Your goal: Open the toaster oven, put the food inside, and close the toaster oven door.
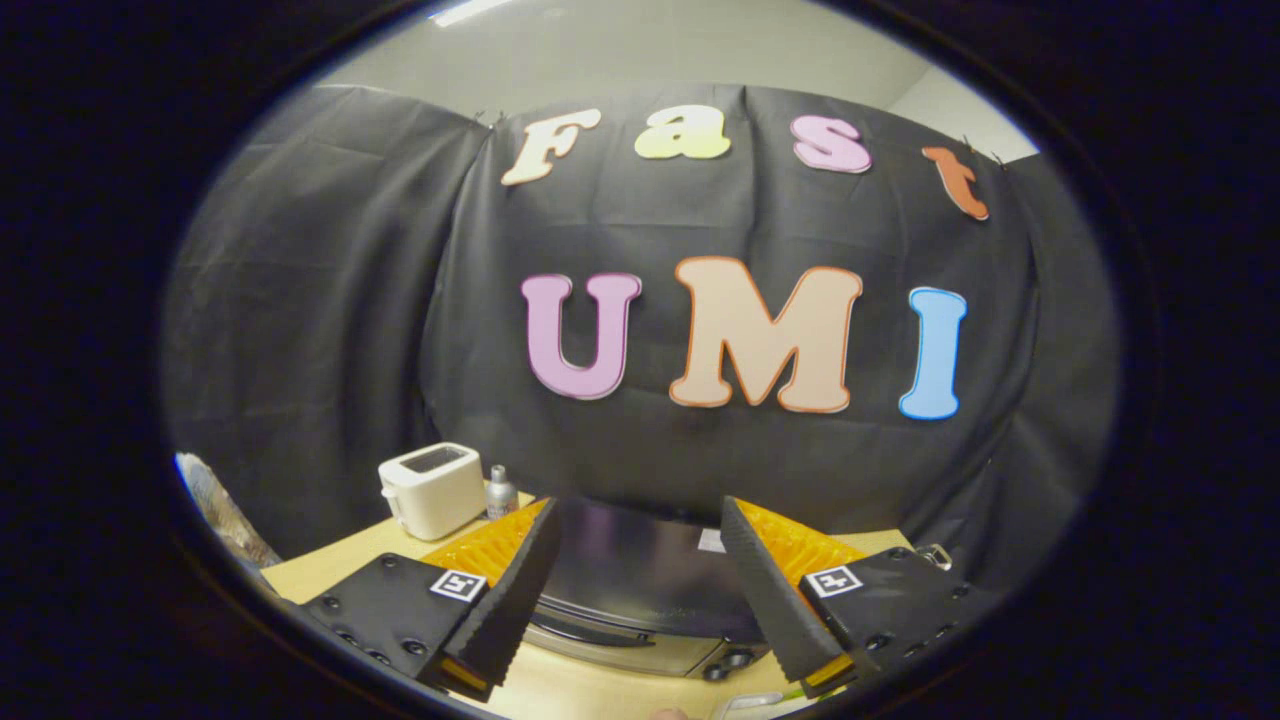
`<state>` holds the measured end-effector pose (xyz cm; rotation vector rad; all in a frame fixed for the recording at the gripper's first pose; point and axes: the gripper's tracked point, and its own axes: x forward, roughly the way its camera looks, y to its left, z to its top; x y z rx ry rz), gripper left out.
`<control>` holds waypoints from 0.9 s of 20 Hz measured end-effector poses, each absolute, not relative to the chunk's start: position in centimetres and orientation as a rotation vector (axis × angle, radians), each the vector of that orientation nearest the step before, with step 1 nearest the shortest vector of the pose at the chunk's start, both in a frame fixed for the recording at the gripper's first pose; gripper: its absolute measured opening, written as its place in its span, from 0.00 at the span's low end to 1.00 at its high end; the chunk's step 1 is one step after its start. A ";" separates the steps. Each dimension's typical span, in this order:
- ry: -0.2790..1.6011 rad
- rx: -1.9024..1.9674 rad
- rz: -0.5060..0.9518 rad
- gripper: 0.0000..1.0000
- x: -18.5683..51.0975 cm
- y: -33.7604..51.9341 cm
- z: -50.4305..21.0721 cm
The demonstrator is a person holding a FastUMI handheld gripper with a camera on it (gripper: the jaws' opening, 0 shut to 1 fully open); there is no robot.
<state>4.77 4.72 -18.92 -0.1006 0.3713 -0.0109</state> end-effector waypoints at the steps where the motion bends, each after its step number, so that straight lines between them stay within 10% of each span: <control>1: 0.406 -0.106 -0.009 1.00 4.9 4.8 -20.6; 18: 0.628 -0.189 -0.026 1.00 4.1 4.9 -32.5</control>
